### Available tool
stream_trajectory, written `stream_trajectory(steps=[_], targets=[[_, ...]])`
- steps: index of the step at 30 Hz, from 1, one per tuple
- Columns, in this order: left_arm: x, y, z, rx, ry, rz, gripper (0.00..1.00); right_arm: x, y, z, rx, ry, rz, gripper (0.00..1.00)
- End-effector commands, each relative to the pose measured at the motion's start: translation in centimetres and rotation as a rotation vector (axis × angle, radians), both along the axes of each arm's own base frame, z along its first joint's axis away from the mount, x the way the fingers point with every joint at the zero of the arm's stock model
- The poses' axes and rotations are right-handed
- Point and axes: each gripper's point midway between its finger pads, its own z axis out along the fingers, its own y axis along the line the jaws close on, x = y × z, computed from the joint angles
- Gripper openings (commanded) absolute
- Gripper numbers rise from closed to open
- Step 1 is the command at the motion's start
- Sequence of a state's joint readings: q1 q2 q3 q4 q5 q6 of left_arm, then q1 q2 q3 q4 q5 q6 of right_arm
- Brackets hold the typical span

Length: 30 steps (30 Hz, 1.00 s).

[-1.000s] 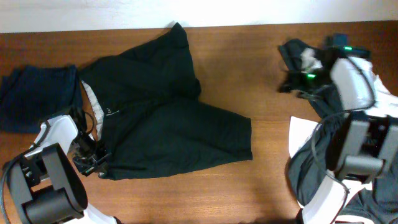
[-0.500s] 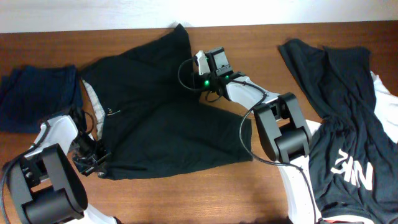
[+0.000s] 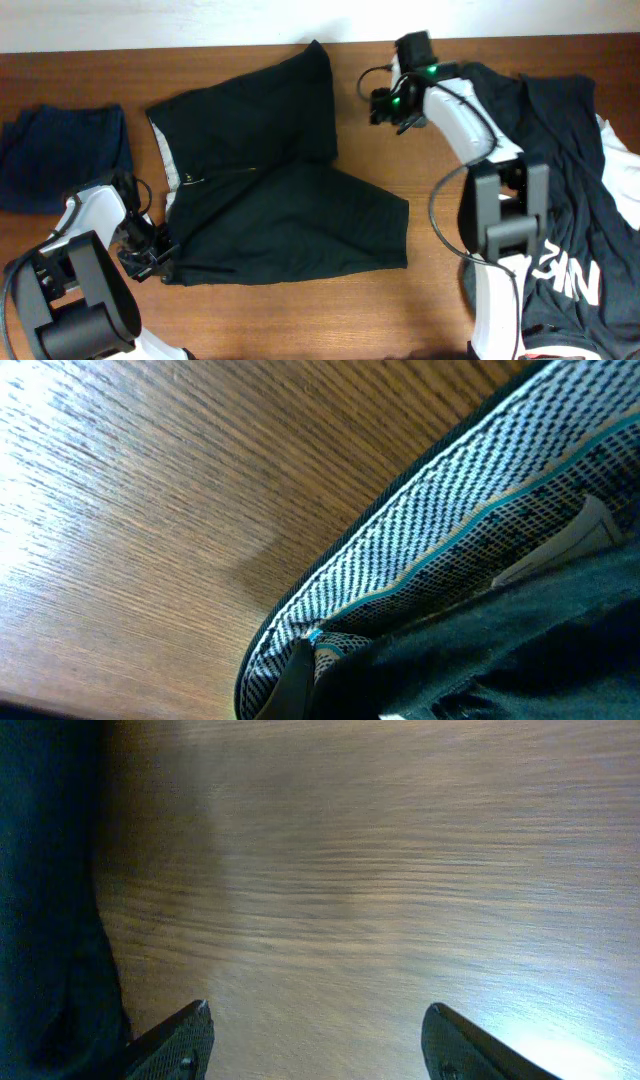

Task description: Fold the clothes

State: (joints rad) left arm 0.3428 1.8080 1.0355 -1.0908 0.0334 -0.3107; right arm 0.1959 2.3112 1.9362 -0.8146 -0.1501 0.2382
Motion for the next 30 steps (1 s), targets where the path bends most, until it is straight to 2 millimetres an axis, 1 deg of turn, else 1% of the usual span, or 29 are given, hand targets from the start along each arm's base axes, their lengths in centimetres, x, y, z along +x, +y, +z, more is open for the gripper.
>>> stream_trajectory(steps=[1,2,3,4,7,8,9,10,11,12,13,14,15,16,17,18,19,21,22,23,24,25,26,27,28,29,30], targets=[[0.0,0.3,0.2,0.014,-0.009,0.0,0.0,-1.2,6.8,-4.4,0.15,0.05,0.158,0.7],[0.0,0.3,0.2,0.014,-0.009,0.0,0.01,-1.1,9.5,-4.7,0.194,0.02,0.211,0.71],[0.0,0.3,0.2,0.014,-0.009,0.0,0.0,-0.8,13.0,-3.9,0.242,-0.051,0.282,0.8],[0.0,0.3,0.2,0.014,-0.009,0.0,0.01,-0.5,15.4,-2.9,0.284,-0.108,0.33,0.85],[0.0,0.3,0.2,0.014,-0.009,0.0,0.01,-0.3,19.4,-0.4,0.403,-0.211,0.432,0.88],[0.1,0.3,0.2,0.015,-0.012,0.0,0.0,-0.4,20.2,0.0,0.416,-0.23,0.45,0.88],[0.1,0.3,0.2,0.015,-0.012,0.0,0.01,-0.4,20.5,0.1,0.418,-0.235,0.454,0.83],[0.1,0.3,0.2,0.015,-0.012,0.0,0.01,-0.4,20.6,0.0,0.409,-0.238,0.452,0.71],[0.1,0.3,0.2,0.016,-0.013,0.0,0.01,-0.5,20.8,0.0,0.407,-0.24,0.457,0.37],[0.1,0.3,0.2,0.016,-0.013,0.0,0.01,-0.5,20.8,0.0,0.407,-0.241,0.457,0.09],[0.1,0.3,0.2,0.016,-0.013,0.0,0.01,-0.4,20.7,0.0,0.407,-0.242,0.455,0.04],[0.1,0.3,0.2,0.016,-0.013,0.0,0.0,0.2,19.8,0.5,0.406,-0.248,0.438,0.04],[0.1,0.4,0.2,0.017,-0.015,0.0,0.0,1.5,17.6,3.3,0.403,-0.271,0.401,0.04],[0.3,0.4,0.2,0.019,-0.02,0.0,0.01,2.7,15.7,7.5,0.42,-0.342,0.407,0.04],[0.4,0.4,0.1,0.02,-0.024,0.0,0.0,3.2,14.4,11.5,0.458,-0.411,0.423,0.04],[0.4,0.5,0.1,0.021,-0.027,0.0,0.0,3.6,12.5,14.5,0.471,-0.466,0.427,0.04],[0.5,0.5,0.1,0.022,-0.029,0.0,0.01,4.0,11.2,14.7,0.46,-0.471,0.404,0.04],[0.5,0.5,0.1,0.022,-0.03,0.0,0.01,4.7,7.5,12.1,0.354,-0.401,0.288,0.04],[0.5,0.5,0.1,0.022,-0.031,0.0,0.01,4.4,5.5,10.2,0.26,-0.336,0.216,0.04],[0.5,0.5,0.1,0.022,-0.03,0.0,0.0,3.6,5.0,9.2,0.225,-0.297,0.23,0.04],[0.5,0.5,0.1,0.022,-0.03,0.0,0.0,2.8,3.9,7.9,0.164,-0.24,0.21,0.22],[0.5,0.5,0.1,0.022,-0.03,0.0,0.0,2.3,2.6,6.9,0.092,-0.198,0.173,0.22],[0.5,0.5,0.1,0.022,-0.03,0.0,0.01,1.3,-0.4,5.5,-0.058,-0.131,0.103,0.23],[0.5,0.5,0.1,0.022,-0.03,0.0,0.0,-0.2,-5.2,4.4,-0.273,-0.048,-0.03,0.23],[0.5,0.5,0.1,0.022,-0.03,0.0,0.0,-1.5,-9.3,4.3,-0.419,0.005,-0.171,0.29],[0.5,0.5,0.1,0.022,-0.03,0.0,0.01,-2.2,-9.8,4.0,-0.399,0.045,-0.18,0.33],[0.5,0.5,0.1,0.022,-0.031,0.0,0.0,-2.9,-9.0,3.6,-0.335,0.082,-0.153,0.34]])
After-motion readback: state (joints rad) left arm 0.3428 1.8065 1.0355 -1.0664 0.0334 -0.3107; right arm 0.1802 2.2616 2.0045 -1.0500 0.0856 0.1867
